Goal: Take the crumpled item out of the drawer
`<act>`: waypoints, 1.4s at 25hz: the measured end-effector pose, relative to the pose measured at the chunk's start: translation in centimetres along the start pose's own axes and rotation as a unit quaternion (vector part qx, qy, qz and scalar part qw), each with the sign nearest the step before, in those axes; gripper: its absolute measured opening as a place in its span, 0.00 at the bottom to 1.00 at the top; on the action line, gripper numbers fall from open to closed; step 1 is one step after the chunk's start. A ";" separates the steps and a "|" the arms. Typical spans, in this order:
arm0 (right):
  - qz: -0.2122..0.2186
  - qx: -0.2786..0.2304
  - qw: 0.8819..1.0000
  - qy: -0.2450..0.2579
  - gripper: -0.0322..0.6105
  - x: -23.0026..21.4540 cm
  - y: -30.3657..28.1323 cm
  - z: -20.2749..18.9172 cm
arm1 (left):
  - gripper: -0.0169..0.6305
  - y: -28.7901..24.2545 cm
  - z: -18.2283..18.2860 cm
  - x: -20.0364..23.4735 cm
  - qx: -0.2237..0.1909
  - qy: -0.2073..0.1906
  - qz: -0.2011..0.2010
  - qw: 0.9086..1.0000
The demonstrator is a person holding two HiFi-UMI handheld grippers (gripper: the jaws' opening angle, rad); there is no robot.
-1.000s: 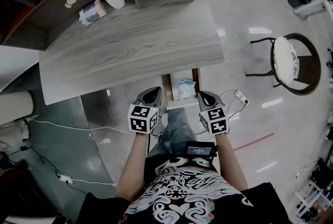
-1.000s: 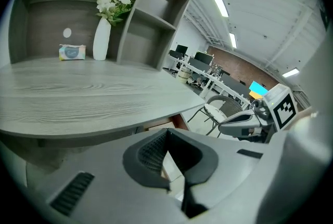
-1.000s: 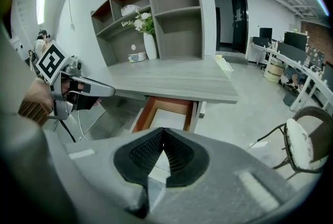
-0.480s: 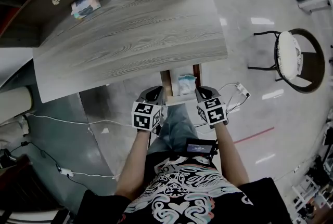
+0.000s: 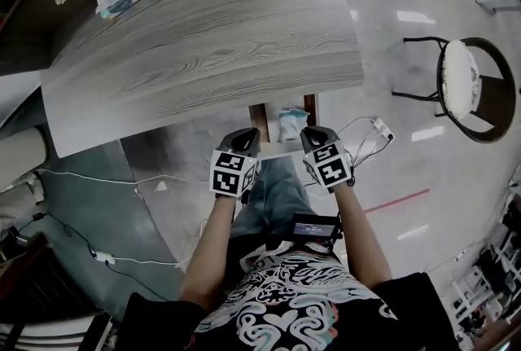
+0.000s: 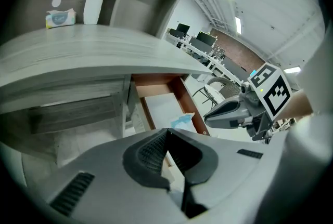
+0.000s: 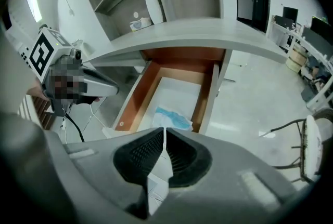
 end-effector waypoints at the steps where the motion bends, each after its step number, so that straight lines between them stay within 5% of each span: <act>1: 0.003 0.001 1.000 0.003 0.06 0.1 -0.3 0.1 | 0.03 -0.3 -0.3 0.0 0.006 -0.003 -0.001 1.000; 12: 0.037 0.055 0.997 0.040 0.11 0.9 -4.4 -0.8 | 0.03 -2.2 -1.9 0.1 0.036 -0.004 -0.011 0.999; 19: 0.020 0.083 0.994 0.061 0.13 0.8 -5.9 -1.1 | 0.03 -2.4 -1.5 0.2 0.026 0.005 -0.013 1.000; 35: 0.019 0.090 0.992 0.085 0.06 0.5 -5.9 -0.7 | 0.03 -2.9 -1.2 0.2 0.025 0.011 -0.012 1.000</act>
Point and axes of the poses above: the fingertips, and each gripper's own axes: y backward along the fingers, x to its left, z out of its top, the point moved 1 cm from there along y, backward along the fingers
